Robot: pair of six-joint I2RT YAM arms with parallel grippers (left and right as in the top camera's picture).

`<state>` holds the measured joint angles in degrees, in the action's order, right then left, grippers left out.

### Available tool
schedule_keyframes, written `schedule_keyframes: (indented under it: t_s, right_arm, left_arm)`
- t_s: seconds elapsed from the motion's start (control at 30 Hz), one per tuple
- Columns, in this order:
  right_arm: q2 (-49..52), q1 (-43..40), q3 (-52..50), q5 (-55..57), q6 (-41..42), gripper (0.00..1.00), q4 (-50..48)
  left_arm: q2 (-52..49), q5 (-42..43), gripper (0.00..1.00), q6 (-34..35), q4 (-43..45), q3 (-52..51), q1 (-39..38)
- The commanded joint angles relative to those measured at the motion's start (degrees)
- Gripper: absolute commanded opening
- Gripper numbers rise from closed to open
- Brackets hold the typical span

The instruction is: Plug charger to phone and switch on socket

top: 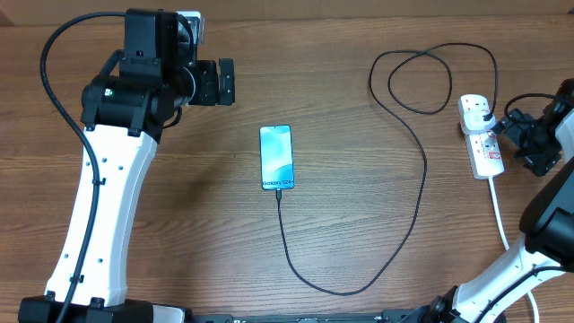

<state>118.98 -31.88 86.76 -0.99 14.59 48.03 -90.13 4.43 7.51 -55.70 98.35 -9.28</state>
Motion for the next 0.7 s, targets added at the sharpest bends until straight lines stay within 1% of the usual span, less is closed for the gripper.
schedule_keyframes:
  t_s: [0.0,0.2,0.37,0.67]
  right_arm:
    - [0.6,0.0,-1.1,1.0,0.2,1.0,-0.2]
    - [0.7,0.0,-1.7,0.6,0.2,1.0,-0.7]
    - [0.7,0.0,-1.7,-2.8,0.1,1.0,-1.3]
    - [0.7,0.6,-1.7,-3.0,0.0,1.0,-0.4]
  left_arm:
    - [-0.5,-0.4,1.0,-0.7,0.1,0.4,-0.1]
    - [-0.5,-0.4,1.0,-0.7,0.1,0.4,-0.1]
    - [-0.5,-0.4,1.0,-0.7,0.1,0.4,-0.1]
    - [-0.5,-0.4,1.0,-0.7,0.1,0.4,-0.1]
